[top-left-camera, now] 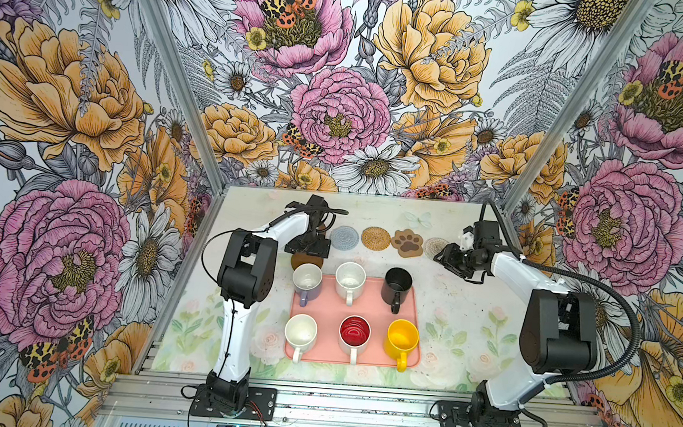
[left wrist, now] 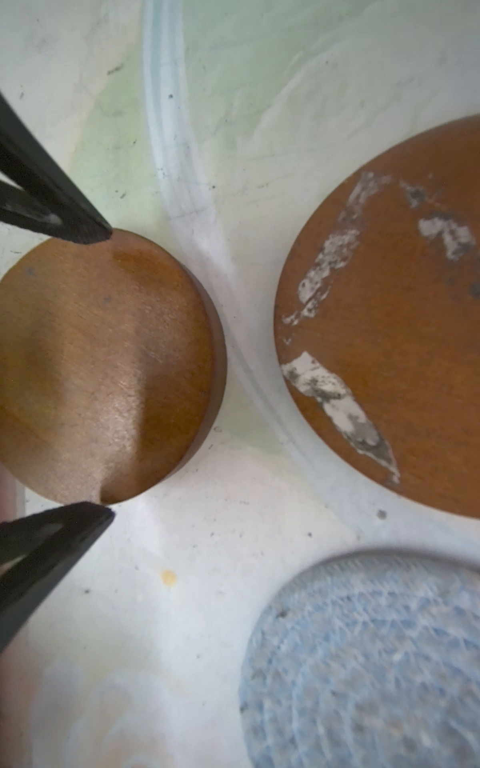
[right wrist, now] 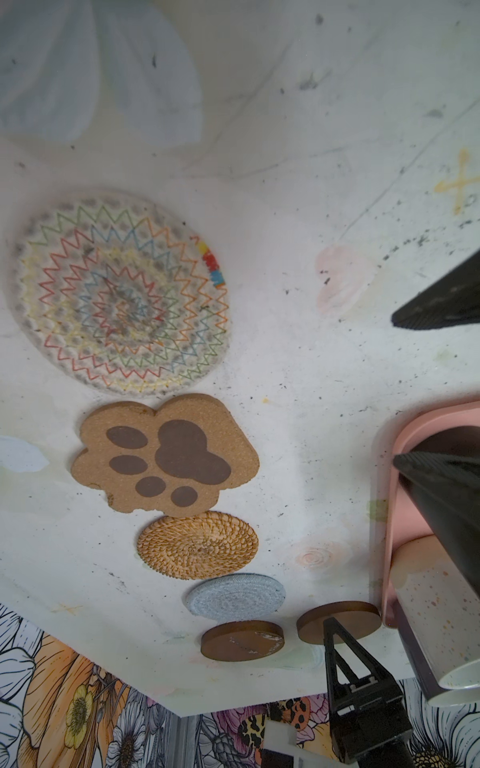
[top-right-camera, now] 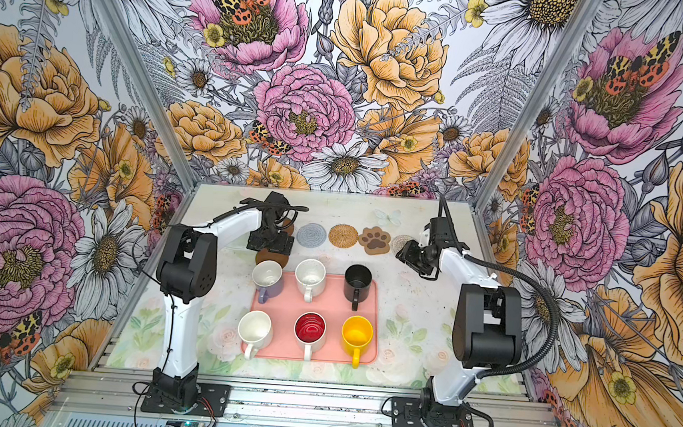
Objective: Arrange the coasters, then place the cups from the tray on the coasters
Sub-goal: 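Push the light wooden disc with the left gripper away from the tray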
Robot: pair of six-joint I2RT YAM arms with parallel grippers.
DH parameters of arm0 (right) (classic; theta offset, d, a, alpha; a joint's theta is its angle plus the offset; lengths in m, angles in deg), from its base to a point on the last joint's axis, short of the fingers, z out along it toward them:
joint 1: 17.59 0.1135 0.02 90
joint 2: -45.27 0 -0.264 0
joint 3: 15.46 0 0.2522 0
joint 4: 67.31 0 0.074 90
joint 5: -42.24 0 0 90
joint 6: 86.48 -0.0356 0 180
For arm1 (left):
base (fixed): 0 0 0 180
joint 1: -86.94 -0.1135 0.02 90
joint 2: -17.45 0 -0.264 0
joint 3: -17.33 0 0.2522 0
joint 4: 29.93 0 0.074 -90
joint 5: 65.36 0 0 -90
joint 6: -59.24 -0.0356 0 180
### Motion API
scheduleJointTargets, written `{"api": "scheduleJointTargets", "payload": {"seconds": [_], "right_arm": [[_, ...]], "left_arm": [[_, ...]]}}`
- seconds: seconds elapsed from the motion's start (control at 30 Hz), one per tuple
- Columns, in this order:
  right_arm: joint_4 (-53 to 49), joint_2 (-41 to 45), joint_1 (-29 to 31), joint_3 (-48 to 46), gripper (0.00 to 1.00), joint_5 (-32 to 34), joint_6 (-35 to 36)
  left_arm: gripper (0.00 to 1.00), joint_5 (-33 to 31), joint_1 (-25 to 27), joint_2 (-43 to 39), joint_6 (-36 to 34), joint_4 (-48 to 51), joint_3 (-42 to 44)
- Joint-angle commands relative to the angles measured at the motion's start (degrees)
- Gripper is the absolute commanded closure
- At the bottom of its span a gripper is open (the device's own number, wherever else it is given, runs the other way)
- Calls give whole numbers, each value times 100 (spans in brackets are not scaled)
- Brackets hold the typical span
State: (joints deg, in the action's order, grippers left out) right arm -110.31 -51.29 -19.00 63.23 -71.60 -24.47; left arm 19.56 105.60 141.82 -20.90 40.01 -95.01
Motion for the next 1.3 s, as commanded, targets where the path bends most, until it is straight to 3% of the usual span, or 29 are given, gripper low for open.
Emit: {"api": "scheduleJointTargets", "payload": {"seconds": [0.0, 0.33, 1.27], "right_arm": [[118, -37, 9, -69, 49, -42, 64], [123, -45, 0, -121, 49, -43, 73], [162, -2, -1, -156, 50, -93, -40]], "left_arm": [[1, 140, 90, 186, -128, 72, -24], [1, -324, 87, 350, -173, 270, -23], [1, -452, -711, 675, -163, -90, -215]]}}
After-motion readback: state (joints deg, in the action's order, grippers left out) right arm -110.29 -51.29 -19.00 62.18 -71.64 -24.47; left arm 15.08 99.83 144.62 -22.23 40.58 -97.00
